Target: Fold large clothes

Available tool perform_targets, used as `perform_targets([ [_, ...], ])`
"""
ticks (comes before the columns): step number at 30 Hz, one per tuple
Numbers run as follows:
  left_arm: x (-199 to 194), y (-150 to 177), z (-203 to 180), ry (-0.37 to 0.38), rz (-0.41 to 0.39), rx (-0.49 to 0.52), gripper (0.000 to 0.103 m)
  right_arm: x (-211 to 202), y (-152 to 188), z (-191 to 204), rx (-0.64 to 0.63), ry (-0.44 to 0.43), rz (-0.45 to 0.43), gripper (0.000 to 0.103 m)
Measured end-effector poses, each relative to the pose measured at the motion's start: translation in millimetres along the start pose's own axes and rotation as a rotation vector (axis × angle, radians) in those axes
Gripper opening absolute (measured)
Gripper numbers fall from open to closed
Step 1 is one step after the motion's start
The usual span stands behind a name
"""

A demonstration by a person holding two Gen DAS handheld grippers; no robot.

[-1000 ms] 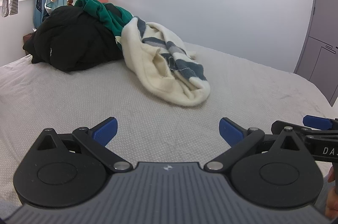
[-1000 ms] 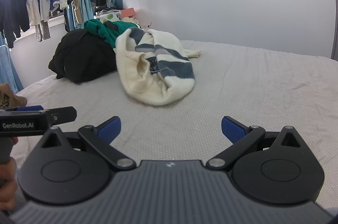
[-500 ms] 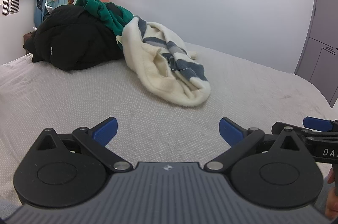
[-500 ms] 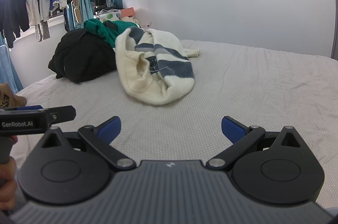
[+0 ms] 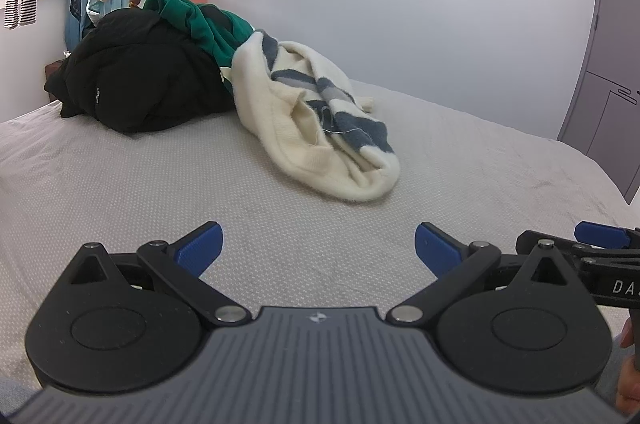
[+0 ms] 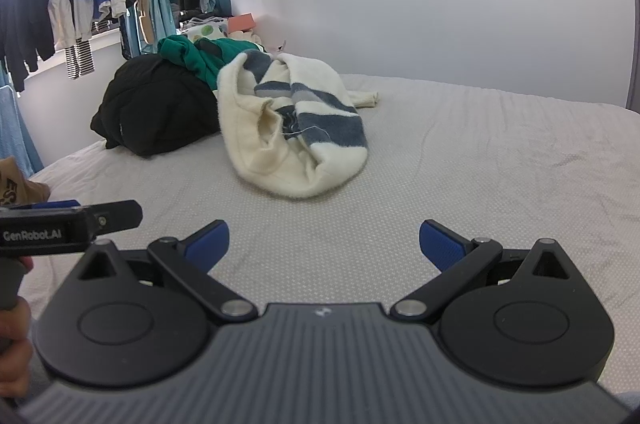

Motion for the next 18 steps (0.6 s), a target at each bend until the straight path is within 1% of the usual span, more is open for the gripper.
perform_targets([
  [18, 4.9, 1.8, 0.0, 0.001, 0.003, -0.014, 0.103, 1.0, 2.1, 0.4, -0.008, 0.003, 0.003, 0.103],
])
Point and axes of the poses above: each gripper's, at about its wrist camera, not at the fingertips, and x roughly the way its jaws point, z to its left, y to its underside, the point moved 9 cm from there along x, roughly the way its jaws point, and after that the axes turned 15 degrees about x, right-handed, at the moved point
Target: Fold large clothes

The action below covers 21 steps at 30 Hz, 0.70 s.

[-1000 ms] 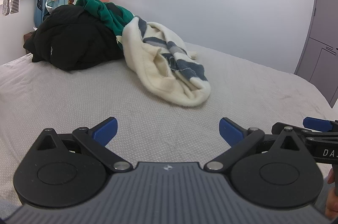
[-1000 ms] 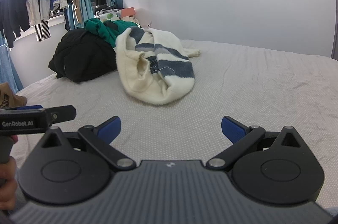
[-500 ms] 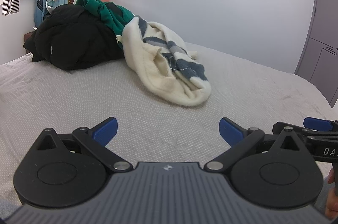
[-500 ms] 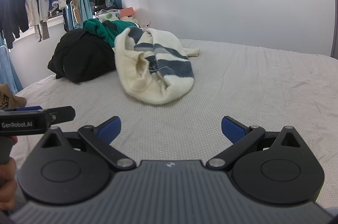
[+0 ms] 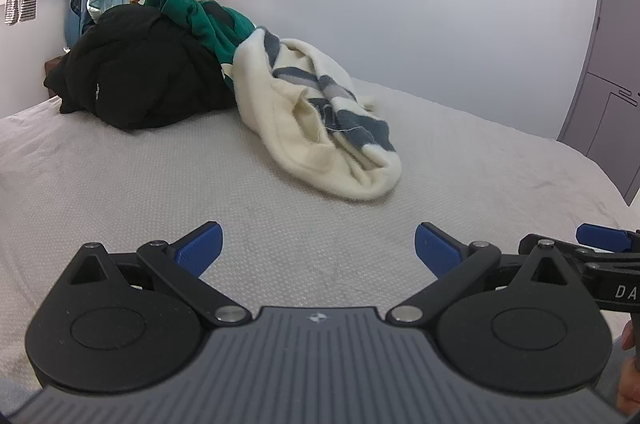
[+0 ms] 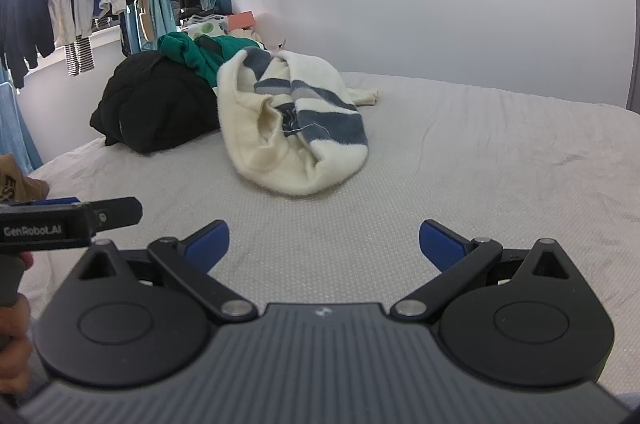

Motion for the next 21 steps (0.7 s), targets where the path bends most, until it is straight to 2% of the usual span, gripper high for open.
perform_targets([
  [12, 1, -1, 4, 0.004, -0.007, -0.018, 0.103, 3, 0, -2, 0.021, 0.001, 0.008, 0.103],
  [21, 19, -13, 28, -0.016, -0.02, -0.049, 0.103, 10, -9, -7, 0.045, 0.016, 0.009, 0.103],
])
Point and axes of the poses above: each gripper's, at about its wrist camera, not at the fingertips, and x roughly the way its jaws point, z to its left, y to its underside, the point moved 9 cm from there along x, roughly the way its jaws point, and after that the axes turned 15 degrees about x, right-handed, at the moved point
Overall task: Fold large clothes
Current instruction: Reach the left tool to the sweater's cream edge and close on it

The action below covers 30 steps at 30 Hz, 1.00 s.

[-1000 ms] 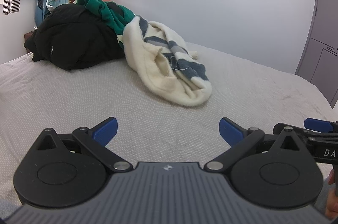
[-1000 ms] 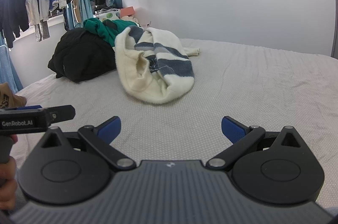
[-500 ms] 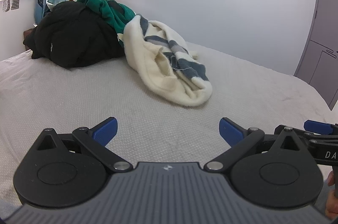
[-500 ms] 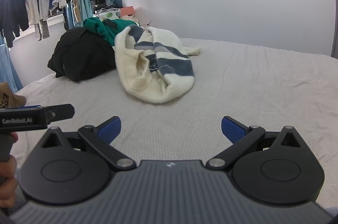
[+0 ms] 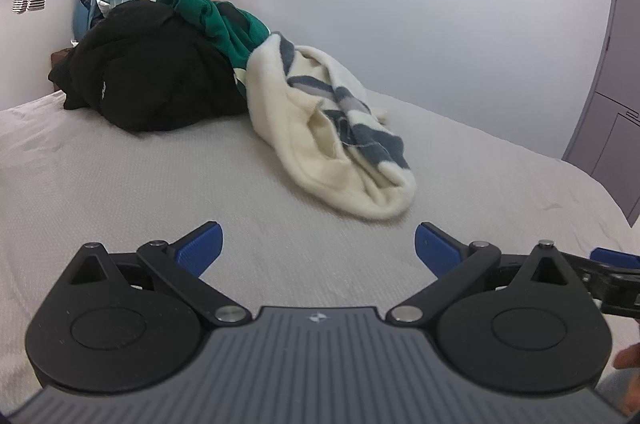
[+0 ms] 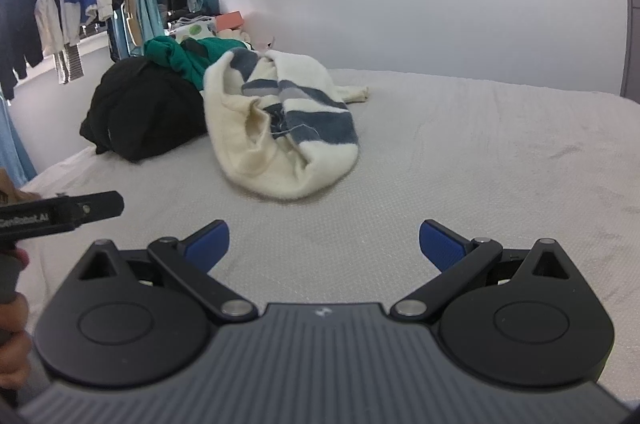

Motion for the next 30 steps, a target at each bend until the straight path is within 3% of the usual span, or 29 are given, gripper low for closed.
perform_targets([
  [4, 19, -9, 14, -0.017, -0.001, -0.005, 0.103, 7, -7, 5, -0.025, -0.003, 0.006, 0.103],
  [10, 53, -24, 37, -0.04, 0.007, -0.024, 0.103, 28, -13, 21, -0.056, -0.075, 0.051, 0.103],
  [18, 112, -40, 57, -0.02, 0.011, 0.009, 0.103, 69, -16, 52, -0.08, -0.162, 0.094, 0.103],
  [22, 151, -44, 72, 0.026, 0.013, -0.037, 0.101, 97, -13, 65, -0.117, -0.172, 0.12, 0.093],
  [25, 179, -42, 83, 0.046, 0.014, -0.093, 0.095, 119, -11, 73, -0.15, -0.175, 0.126, 0.078],
  [30, 226, -32, 92, 0.121, 0.04, -0.177, 0.086, 160, -12, 75, -0.129, -0.192, 0.121, 0.077],
])
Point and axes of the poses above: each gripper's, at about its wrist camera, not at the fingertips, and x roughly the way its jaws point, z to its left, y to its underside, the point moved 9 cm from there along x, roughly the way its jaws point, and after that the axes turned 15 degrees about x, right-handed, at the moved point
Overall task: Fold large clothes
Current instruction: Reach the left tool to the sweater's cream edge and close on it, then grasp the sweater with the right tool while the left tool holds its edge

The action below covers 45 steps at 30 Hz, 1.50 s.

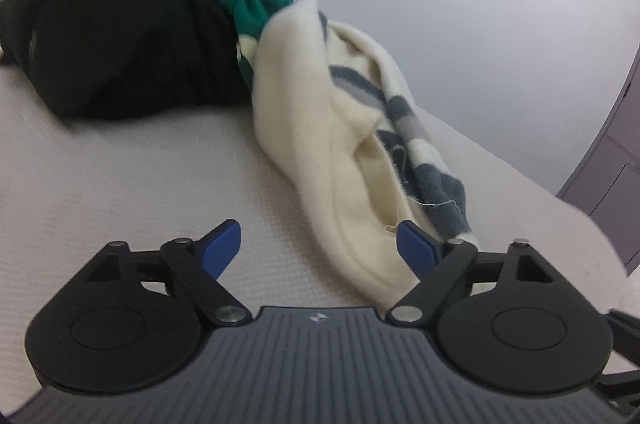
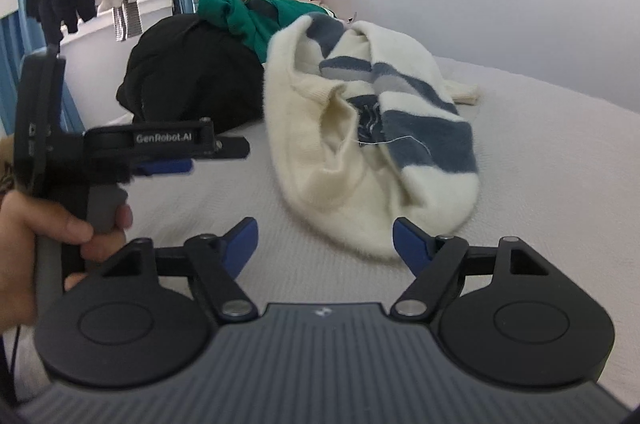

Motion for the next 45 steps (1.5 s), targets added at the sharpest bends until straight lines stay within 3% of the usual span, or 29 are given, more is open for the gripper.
perform_targets([
  [4, 37, 3, 7, 0.049, 0.019, -0.048, 0.078, 37, -1, -5, -0.007, -0.015, 0.007, 0.076],
  [9, 76, 8, 10, 0.122, 0.035, -0.119, 0.057, 79, 1, -8, -0.08, -0.005, -0.01, 0.074],
  [13, 94, 12, 11, 0.152, 0.037, -0.142, 0.044, 106, 9, -14, -0.126, 0.007, -0.001, 0.068],
  [15, 100, 12, 11, 0.161, 0.038, -0.151, 0.032, 116, 13, -16, -0.139, 0.004, -0.004, 0.068],
  [19, 102, 11, 7, 0.19, 0.034, -0.149, 0.022, 120, 23, -11, -0.233, 0.008, -0.009, 0.061],
  [23, 93, 5, 1, 0.216, 0.023, -0.144, 0.015, 116, 21, -14, -0.251, 0.018, 0.007, 0.027],
  [25, 86, 3, -2, 0.223, 0.014, -0.143, 0.013, 111, 16, -17, -0.242, 0.037, 0.007, 0.019],
  [35, 15, -6, -14, 0.229, -0.05, -0.165, 0.011, 38, 12, 11, -0.275, -0.043, 0.015, 0.013],
  [45, -77, 20, -18, 0.18, -0.019, -0.189, 0.01, -34, 32, 50, -0.294, -0.158, 0.045, 0.013],
])
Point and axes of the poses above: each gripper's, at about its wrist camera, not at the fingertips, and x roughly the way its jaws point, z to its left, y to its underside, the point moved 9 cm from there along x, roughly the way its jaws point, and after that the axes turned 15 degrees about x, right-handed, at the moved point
